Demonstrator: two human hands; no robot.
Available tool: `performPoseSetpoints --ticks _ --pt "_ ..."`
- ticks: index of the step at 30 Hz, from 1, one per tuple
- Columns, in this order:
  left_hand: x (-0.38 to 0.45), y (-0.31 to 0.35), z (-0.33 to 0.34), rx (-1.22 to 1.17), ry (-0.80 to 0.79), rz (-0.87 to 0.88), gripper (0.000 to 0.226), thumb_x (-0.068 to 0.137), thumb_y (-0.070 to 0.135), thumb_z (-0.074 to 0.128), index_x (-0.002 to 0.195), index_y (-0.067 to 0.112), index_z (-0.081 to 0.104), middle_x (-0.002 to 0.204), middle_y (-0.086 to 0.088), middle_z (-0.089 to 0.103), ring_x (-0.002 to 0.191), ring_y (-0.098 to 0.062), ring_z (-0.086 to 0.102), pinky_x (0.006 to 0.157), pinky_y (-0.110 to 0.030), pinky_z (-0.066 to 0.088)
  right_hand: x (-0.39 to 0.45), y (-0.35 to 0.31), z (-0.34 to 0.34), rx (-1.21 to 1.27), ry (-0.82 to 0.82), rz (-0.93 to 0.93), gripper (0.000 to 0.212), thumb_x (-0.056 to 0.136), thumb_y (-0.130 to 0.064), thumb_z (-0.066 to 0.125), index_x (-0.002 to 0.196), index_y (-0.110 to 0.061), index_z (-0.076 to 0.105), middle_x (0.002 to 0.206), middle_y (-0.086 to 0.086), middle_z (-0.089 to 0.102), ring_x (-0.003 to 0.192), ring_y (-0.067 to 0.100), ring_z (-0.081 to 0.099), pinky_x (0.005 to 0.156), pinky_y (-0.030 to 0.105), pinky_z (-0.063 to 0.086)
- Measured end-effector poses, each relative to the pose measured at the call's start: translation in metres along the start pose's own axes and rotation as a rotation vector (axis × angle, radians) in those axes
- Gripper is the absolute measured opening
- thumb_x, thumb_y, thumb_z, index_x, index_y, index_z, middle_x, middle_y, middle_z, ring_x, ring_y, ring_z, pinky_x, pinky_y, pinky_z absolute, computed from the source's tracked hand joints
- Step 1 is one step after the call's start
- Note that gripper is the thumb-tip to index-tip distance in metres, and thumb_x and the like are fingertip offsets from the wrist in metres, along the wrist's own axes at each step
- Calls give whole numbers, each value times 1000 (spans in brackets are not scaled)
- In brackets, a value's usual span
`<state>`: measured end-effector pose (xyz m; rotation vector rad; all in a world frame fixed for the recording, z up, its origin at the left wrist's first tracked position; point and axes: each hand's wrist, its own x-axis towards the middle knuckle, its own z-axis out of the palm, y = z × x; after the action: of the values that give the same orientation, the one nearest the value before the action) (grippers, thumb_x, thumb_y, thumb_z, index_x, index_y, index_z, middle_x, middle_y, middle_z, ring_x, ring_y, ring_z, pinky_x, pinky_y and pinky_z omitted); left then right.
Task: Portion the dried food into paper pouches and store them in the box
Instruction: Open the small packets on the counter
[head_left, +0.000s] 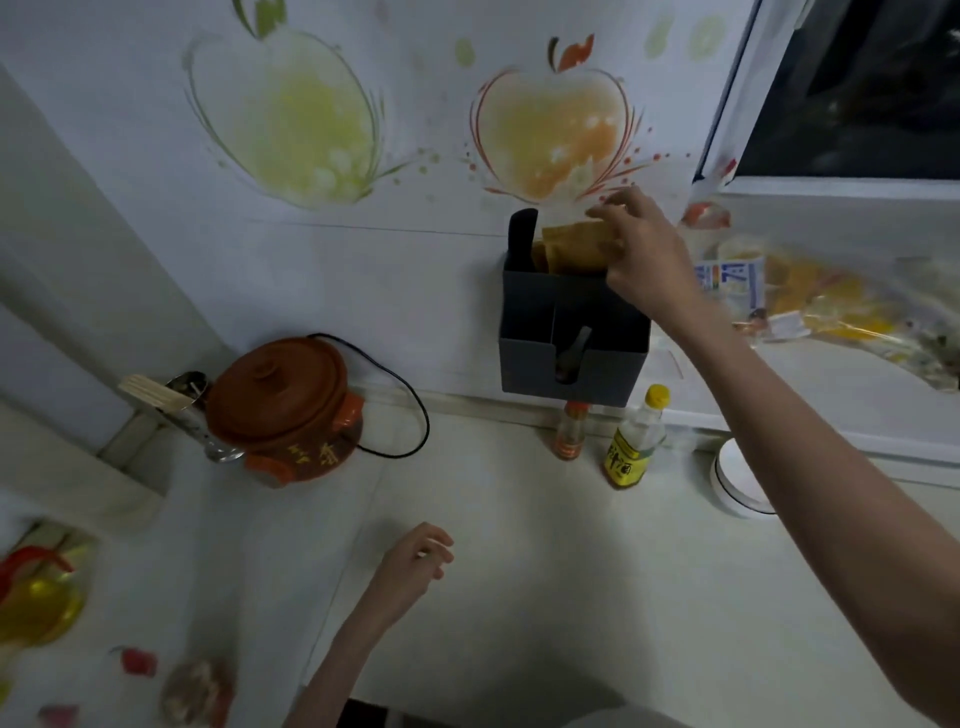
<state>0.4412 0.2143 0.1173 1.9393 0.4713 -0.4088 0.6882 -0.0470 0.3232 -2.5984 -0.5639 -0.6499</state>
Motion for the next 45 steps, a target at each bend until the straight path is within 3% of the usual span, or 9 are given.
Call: performPoseSetpoints --ticks 7,13,19,24,28,31,34,39,45 --pt "-14 -9 11 -29 32 -89 20 92 -1 48 92 14 61 90 -5 67 69 -14 58 56 -23 38 8 2 9 -93 -32 -48 39 79 2 56 116 -8 59 114 13 53 102 36 51 69 40 44" --pt "-14 -2 9 -39 59 -75 24 92 -2 49 89 16 63 91 -6 67 69 -15 58 55 -22 39 15 12 2 -165 10 -4 23 87 -3 54 105 -5 68 104 13 62 100 33 50 70 40 43" --pt "-15 23 22 -44 68 35 28 91 -4 49 90 19 65 85 3 72 69 -8 64 58 -22 45 14 -2 -35 -88 216 -2 25 80 2 53 98 -7 69 91 13 67 93 27 50 65 31 33" --pt "-16 64 24 -77 97 296 29 92 -6 49 91 18 65 84 6 72 71 -10 65 59 -20 49 -8 -32 -63 70 297 -45 20 80 -6 55 91 -13 70 85 3 67 81 20 56 66 31 43" --pt "-15 88 25 -152 116 466 26 93 -10 48 93 11 64 83 1 70 71 -17 65 56 -25 53 -69 -57 -22 373 -73 93 13 84 -14 62 71 -14 65 65 -3 60 58 5 53 55 21 41" --pt "-17 78 34 -239 177 372 25 92 -8 51 84 12 65 79 6 69 70 -18 64 57 -32 55 -135 -68 35 476 -510 267 14 84 -13 61 73 -6 67 70 7 68 63 16 64 60 31 53" --pt "-27 51 44 -292 175 161 19 90 -1 59 90 16 67 84 0 70 77 -22 67 70 -43 58 -196 -80 79 507 -760 321 14 75 -9 57 65 -3 62 61 6 58 57 16 53 53 28 42" --pt "-48 25 45 -364 189 70 21 88 9 68 93 29 71 94 6 74 89 -12 71 66 -23 56 -228 -105 100 663 -846 322 12 78 -11 56 68 -8 61 60 1 58 47 5 49 44 19 39" --pt "-80 18 19 -558 303 31 21 91 9 63 108 18 72 95 1 76 90 -13 73 65 -27 58 -227 -142 103 923 -949 316 23 90 -20 54 75 -5 61 66 8 65 49 12 58 49 30 51"
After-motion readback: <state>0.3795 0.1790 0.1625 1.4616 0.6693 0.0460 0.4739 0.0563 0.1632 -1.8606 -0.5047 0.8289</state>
